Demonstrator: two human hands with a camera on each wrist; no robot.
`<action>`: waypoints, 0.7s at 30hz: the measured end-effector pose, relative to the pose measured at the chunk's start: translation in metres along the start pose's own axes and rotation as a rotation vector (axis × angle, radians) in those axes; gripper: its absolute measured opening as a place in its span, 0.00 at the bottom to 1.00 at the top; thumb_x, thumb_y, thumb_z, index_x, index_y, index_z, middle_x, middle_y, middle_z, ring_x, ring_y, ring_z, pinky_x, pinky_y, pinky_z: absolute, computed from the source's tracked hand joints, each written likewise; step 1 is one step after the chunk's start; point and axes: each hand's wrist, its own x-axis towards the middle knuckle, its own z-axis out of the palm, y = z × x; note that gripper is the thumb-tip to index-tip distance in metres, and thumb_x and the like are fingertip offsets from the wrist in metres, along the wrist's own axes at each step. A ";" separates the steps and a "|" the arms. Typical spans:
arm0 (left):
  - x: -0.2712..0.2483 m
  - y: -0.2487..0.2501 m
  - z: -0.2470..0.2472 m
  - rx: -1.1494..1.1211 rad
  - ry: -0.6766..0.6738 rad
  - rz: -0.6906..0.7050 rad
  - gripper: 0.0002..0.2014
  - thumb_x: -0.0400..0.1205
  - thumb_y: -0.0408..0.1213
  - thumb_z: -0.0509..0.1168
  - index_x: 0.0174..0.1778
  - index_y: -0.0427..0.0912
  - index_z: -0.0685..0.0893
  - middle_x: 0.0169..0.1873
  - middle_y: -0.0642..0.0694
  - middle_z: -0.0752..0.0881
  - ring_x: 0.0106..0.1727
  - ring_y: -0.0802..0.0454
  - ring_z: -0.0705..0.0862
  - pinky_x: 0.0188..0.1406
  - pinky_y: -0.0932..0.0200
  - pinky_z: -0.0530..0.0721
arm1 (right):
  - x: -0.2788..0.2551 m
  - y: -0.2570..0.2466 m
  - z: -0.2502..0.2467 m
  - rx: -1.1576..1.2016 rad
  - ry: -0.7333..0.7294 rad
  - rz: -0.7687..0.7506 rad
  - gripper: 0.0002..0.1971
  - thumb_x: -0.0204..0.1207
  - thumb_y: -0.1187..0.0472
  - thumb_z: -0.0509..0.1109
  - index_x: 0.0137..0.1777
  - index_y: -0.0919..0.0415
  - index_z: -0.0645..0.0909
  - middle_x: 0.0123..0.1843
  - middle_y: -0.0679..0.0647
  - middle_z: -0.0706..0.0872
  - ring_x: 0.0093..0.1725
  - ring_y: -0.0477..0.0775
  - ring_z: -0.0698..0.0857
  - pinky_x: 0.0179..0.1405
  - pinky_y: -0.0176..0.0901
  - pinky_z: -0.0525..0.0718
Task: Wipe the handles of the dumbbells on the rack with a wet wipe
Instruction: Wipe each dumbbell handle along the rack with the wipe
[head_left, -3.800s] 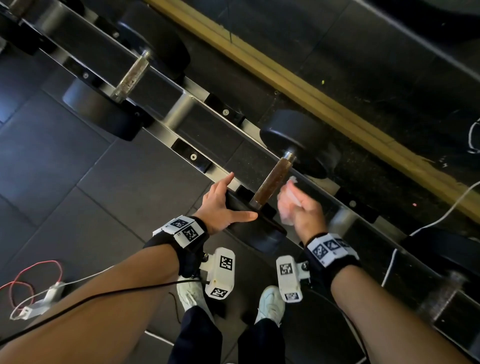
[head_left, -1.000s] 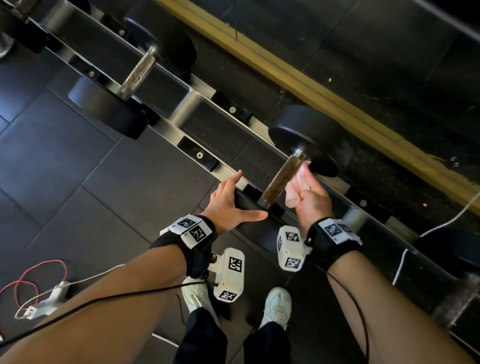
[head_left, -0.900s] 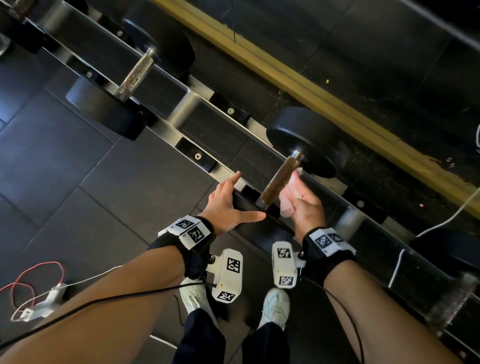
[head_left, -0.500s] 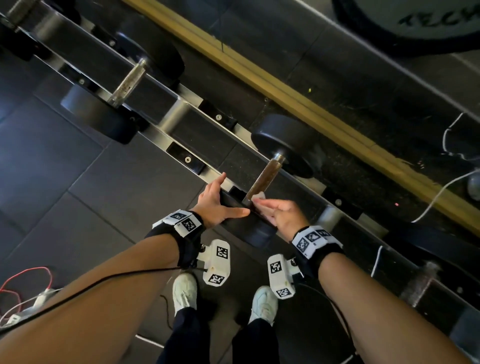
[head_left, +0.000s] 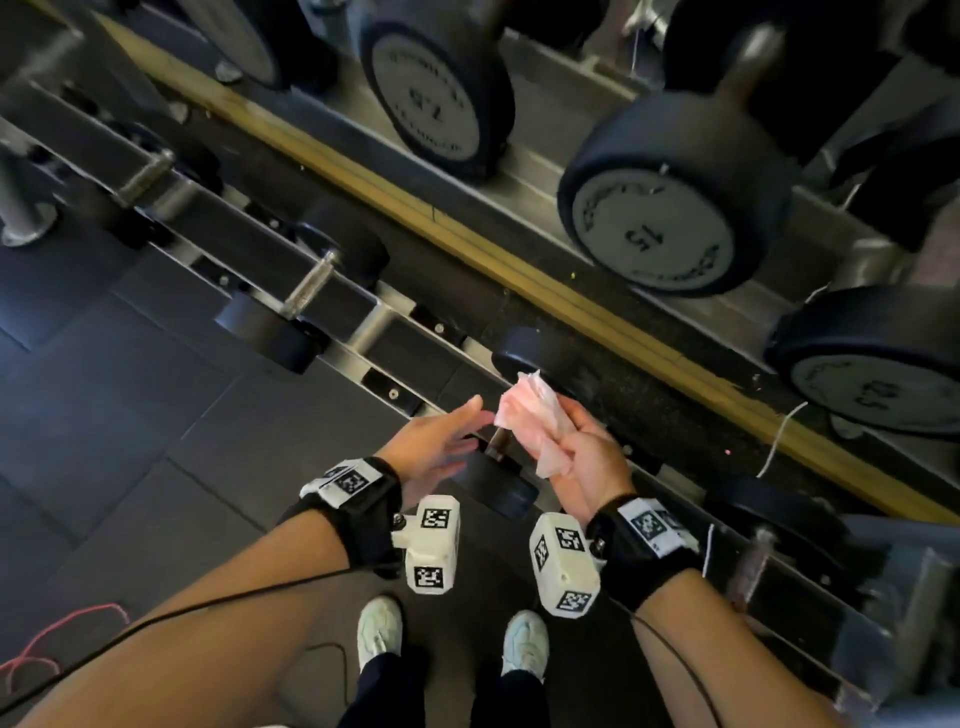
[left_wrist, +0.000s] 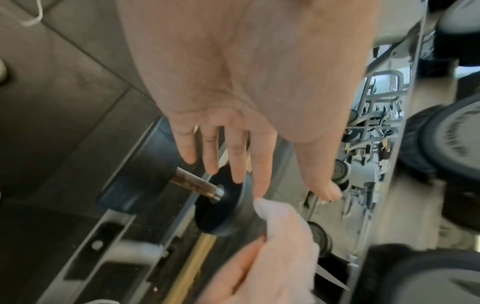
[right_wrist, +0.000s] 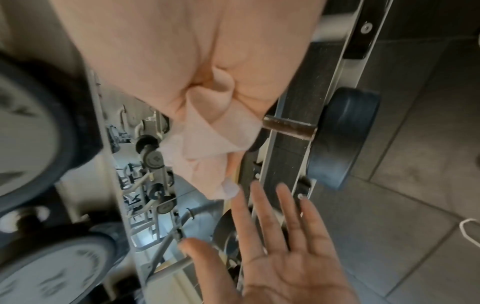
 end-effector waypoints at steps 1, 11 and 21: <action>-0.015 0.011 0.001 -0.034 -0.015 0.004 0.23 0.67 0.61 0.72 0.52 0.51 0.91 0.65 0.52 0.85 0.67 0.52 0.80 0.73 0.50 0.73 | -0.015 -0.009 0.014 0.009 -0.004 -0.029 0.15 0.84 0.69 0.64 0.64 0.55 0.84 0.55 0.56 0.92 0.51 0.50 0.92 0.47 0.38 0.89; -0.146 0.091 0.000 -0.136 0.080 0.237 0.17 0.82 0.26 0.68 0.67 0.35 0.81 0.47 0.36 0.89 0.44 0.45 0.87 0.44 0.57 0.86 | -0.130 -0.064 0.104 -0.267 0.022 -0.245 0.11 0.78 0.69 0.71 0.59 0.59 0.84 0.55 0.60 0.90 0.54 0.57 0.89 0.54 0.52 0.86; -0.212 0.128 -0.017 0.057 0.114 0.584 0.26 0.78 0.22 0.71 0.71 0.41 0.76 0.46 0.38 0.88 0.50 0.40 0.90 0.55 0.41 0.89 | -0.159 -0.110 0.155 -0.629 0.040 -0.460 0.07 0.75 0.62 0.77 0.45 0.67 0.85 0.41 0.64 0.90 0.40 0.56 0.87 0.42 0.54 0.88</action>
